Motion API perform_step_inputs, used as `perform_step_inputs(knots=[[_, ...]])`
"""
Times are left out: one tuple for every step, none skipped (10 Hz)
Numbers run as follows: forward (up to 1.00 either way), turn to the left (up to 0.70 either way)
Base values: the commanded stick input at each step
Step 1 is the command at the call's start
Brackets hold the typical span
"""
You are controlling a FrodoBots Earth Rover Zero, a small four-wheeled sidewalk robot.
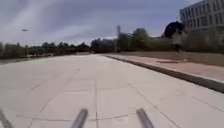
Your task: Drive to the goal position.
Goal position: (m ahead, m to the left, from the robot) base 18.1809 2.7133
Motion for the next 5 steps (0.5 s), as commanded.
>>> perform_step_inputs(knots=[[1.00, 0.00], [1.00, 0.00], [1.00, 0.00], [1.00, 0.00], [1.00, 0.00]])
